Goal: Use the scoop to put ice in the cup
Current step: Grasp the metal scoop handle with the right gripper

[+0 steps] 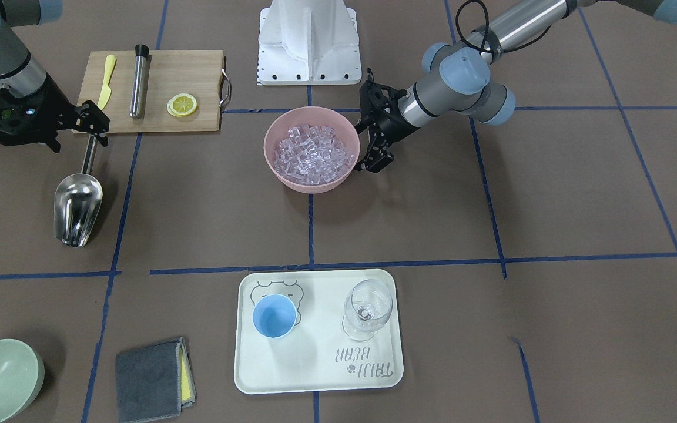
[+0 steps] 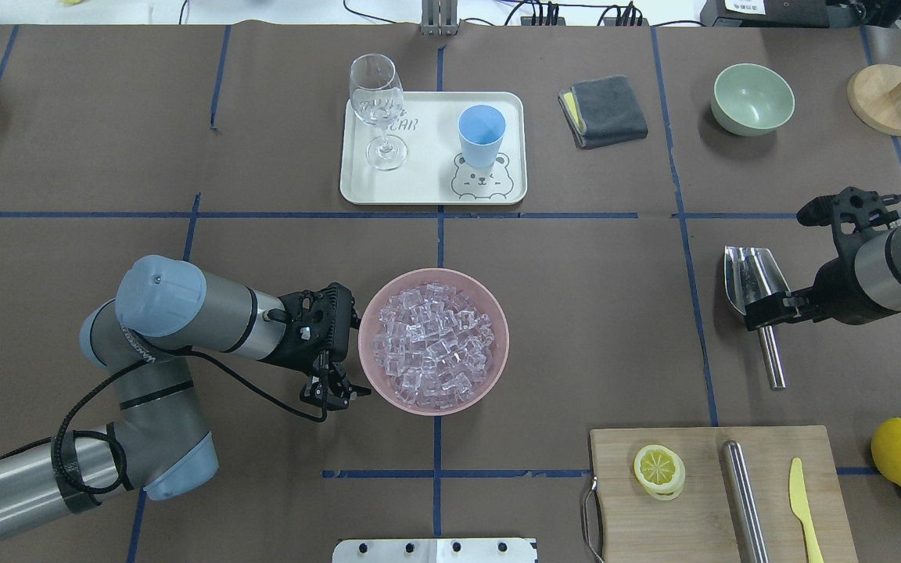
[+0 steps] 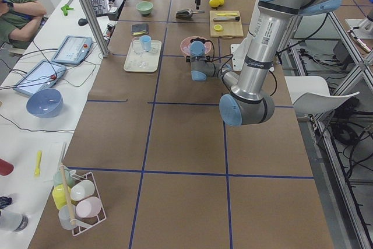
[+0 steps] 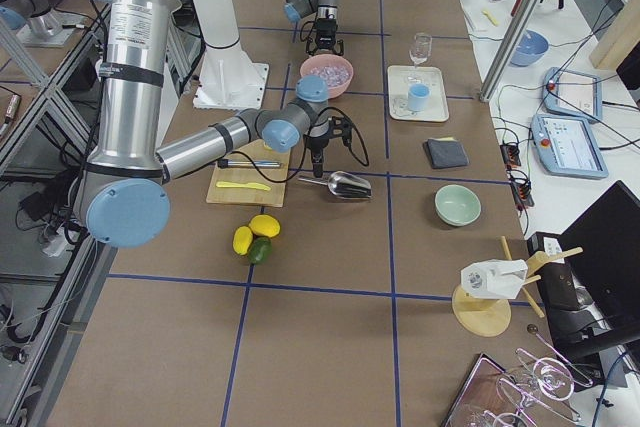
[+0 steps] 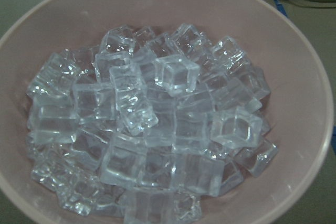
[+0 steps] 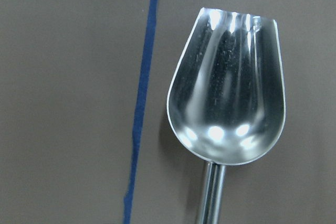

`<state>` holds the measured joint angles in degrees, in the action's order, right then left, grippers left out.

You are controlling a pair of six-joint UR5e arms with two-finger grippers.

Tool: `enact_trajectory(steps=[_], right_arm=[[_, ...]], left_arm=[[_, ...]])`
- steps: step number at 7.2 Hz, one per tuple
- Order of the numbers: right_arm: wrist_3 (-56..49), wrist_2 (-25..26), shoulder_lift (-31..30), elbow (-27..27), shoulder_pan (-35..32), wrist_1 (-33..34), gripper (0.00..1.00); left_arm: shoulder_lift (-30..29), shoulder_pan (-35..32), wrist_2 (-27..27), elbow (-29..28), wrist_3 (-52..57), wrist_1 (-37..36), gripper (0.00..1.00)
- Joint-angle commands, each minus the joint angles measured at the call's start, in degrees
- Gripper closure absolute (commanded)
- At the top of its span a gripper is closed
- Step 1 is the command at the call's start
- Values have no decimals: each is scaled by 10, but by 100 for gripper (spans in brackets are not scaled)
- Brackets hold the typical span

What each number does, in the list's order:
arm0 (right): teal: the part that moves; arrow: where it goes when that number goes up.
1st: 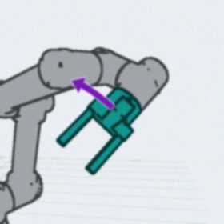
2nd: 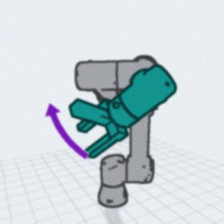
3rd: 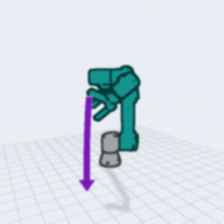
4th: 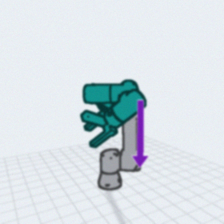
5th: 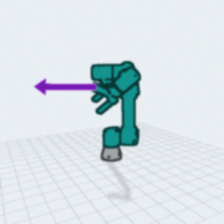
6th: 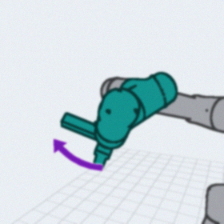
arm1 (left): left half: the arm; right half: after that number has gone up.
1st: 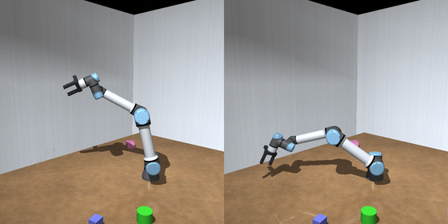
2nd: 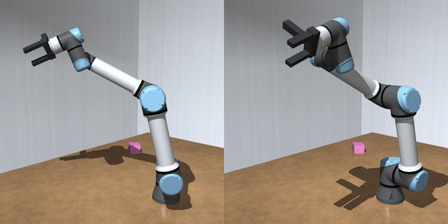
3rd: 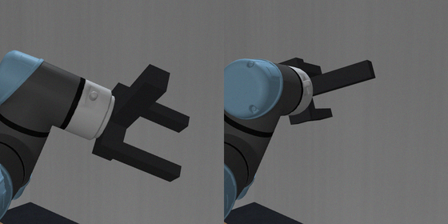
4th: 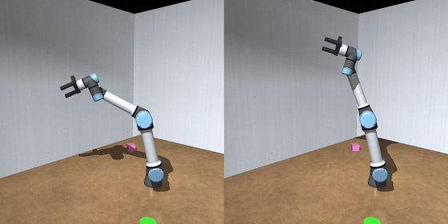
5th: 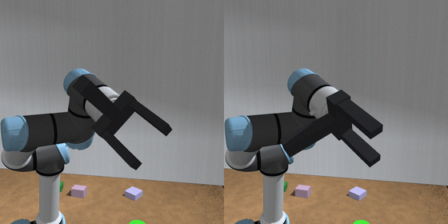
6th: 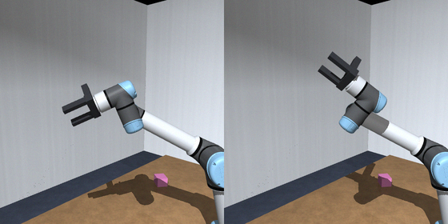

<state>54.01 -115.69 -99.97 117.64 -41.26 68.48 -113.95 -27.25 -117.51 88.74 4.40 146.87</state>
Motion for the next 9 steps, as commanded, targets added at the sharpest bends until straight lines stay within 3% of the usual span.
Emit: enact_trajectory(steps=[1, 4, 9], right_arm=[[27, 11, -31, -11, 22, -33, 0], [29, 11, -23, -31, 34, -33, 19], [36, 17, -8, -39, 53, -28, 23]], left_arm=[[0, 0, 0, -1, 1, 0, 0], [2, -1, -1, -1, 1, 14, 0], [3, -1, 0, -1, 1, 14, 0]])
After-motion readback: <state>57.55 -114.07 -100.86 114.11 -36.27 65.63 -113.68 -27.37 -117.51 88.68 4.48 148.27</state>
